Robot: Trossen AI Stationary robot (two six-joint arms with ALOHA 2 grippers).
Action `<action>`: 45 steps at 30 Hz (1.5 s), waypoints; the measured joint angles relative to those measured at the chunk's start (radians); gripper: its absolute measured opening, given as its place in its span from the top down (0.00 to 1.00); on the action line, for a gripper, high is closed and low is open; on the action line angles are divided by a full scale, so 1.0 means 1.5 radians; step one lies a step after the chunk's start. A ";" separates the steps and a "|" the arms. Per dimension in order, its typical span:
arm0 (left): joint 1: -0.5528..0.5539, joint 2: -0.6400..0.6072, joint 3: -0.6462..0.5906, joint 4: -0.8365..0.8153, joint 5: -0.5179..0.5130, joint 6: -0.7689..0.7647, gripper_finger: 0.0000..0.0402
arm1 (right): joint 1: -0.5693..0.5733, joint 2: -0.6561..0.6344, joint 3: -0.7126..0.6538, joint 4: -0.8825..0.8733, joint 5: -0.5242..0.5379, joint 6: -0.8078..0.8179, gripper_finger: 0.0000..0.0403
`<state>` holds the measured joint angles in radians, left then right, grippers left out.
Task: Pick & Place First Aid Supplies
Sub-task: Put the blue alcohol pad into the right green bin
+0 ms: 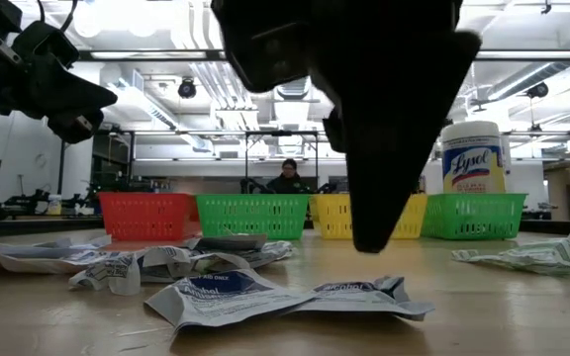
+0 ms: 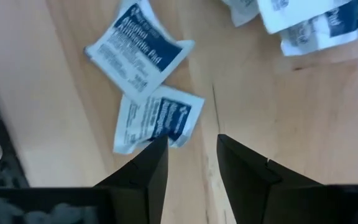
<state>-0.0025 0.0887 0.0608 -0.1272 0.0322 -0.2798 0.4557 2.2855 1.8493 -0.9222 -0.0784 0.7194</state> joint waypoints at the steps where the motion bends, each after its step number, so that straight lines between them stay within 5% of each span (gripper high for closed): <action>1: 0.000 0.000 0.000 0.000 0.000 0.000 1.00 | 0.000 0.004 0.002 0.000 0.000 0.003 0.67; 13: 0.000 0.000 0.000 0.000 0.000 0.001 1.00 | 0.002 0.037 0.010 -0.005 0.060 0.001 0.70; 24: 0.000 0.000 0.000 0.000 0.000 0.011 1.00 | -0.009 0.037 0.009 -0.065 0.134 -0.052 0.82; 37: 0.000 0.000 0.000 0.000 0.000 0.011 1.00 | -0.034 0.038 0.009 -0.109 0.142 -0.111 0.97; 45: 0.000 0.000 0.000 0.000 0.000 0.010 1.00 | -0.037 0.016 0.004 -0.186 0.161 -0.098 0.98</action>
<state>-0.0024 0.0887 0.0608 -0.1273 0.0319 -0.2642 0.3996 2.3095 1.8553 -1.2014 0.1631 0.5720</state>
